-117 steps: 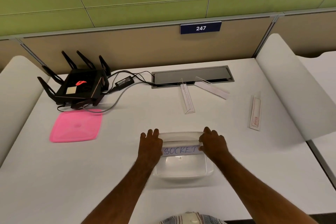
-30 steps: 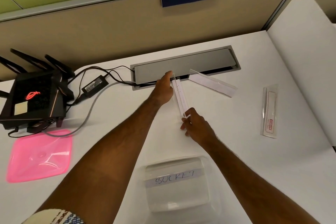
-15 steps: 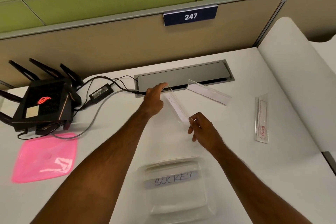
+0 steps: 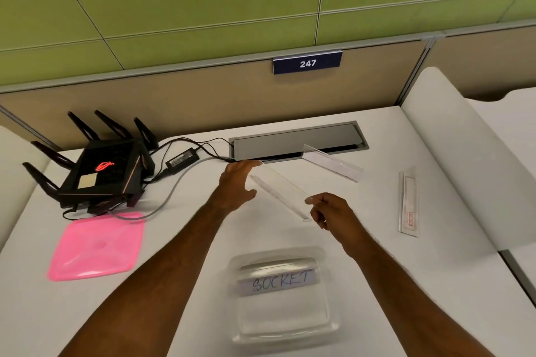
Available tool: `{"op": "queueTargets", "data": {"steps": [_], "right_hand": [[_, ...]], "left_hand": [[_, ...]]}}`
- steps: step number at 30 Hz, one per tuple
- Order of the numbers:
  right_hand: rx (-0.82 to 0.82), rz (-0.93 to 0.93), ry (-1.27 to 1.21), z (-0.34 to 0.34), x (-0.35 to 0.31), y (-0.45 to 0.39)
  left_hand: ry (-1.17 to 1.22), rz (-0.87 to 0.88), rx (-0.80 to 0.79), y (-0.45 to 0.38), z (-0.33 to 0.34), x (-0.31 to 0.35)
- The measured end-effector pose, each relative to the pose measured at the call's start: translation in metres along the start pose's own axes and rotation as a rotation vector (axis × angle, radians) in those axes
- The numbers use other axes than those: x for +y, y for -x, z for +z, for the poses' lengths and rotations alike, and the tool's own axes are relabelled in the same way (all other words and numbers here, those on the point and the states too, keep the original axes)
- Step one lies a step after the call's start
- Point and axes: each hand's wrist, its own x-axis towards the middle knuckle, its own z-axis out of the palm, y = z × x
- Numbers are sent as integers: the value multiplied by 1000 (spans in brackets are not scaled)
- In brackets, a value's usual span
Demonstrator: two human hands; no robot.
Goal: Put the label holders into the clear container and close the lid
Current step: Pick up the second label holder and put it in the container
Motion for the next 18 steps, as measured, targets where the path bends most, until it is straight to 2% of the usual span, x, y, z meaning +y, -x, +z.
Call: {"op": "queueTargets", "data": {"steps": [11, 18], "right_hand": [[-205, 186, -277, -12, 0, 38], [-311, 327, -426, -14, 11, 47]], "left_hand": [[-241, 120, 69, 61, -15, 1], [-201, 182, 155, 93, -21, 0]]}}
